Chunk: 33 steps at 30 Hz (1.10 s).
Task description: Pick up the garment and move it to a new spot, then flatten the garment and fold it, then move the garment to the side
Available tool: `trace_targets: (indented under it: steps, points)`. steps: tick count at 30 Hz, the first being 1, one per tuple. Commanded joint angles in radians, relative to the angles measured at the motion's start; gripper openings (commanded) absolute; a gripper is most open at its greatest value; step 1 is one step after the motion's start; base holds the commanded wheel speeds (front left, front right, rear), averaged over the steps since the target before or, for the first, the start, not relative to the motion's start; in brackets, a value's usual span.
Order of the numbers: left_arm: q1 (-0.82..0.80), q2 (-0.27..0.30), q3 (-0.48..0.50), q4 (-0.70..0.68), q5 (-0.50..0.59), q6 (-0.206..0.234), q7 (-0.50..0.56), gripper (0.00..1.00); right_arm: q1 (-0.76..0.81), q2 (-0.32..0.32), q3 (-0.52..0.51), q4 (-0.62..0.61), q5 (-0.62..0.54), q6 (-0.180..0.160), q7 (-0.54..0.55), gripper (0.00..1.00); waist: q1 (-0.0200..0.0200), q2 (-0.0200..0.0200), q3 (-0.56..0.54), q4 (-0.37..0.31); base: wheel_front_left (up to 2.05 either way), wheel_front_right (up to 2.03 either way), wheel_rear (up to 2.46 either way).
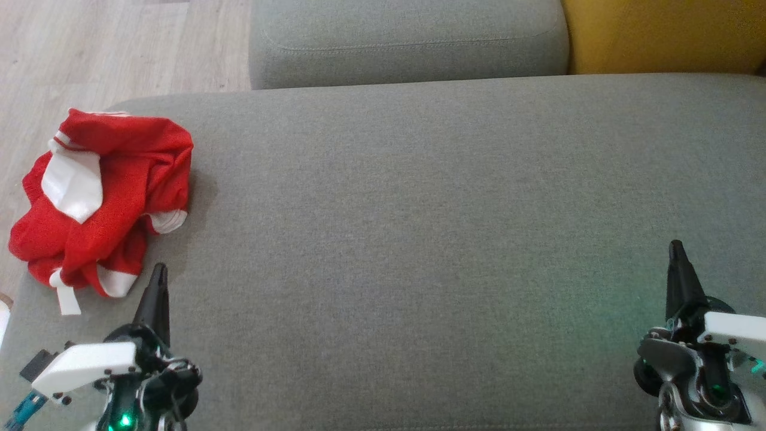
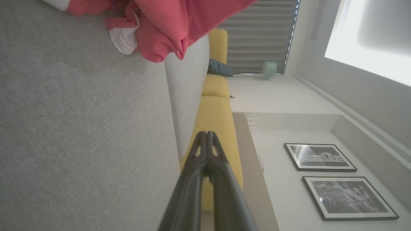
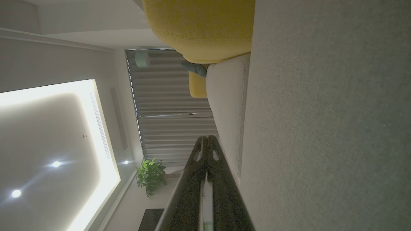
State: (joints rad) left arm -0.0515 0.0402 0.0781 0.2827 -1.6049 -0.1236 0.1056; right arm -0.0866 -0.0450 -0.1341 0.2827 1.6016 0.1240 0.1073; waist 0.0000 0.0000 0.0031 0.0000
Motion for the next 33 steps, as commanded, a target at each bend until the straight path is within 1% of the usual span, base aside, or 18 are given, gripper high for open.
trace_targets:
  steps: [1,33]
  points:
    - [-0.056,0.010,0.035,-0.038,-0.004,-0.007,0.007,0.00,-0.021,-0.005,0.021,-0.038,0.007,0.007,0.006,0.00,0.0000,0.0000,0.000,0.000,0.00,0.00,0.00]
    - [-0.056,0.010,0.035,-0.038,-0.004,-0.007,0.007,0.00,-0.021,-0.005,0.021,-0.038,0.007,0.007,0.006,0.00,0.0000,0.0000,0.000,0.000,0.00,0.00,0.00]
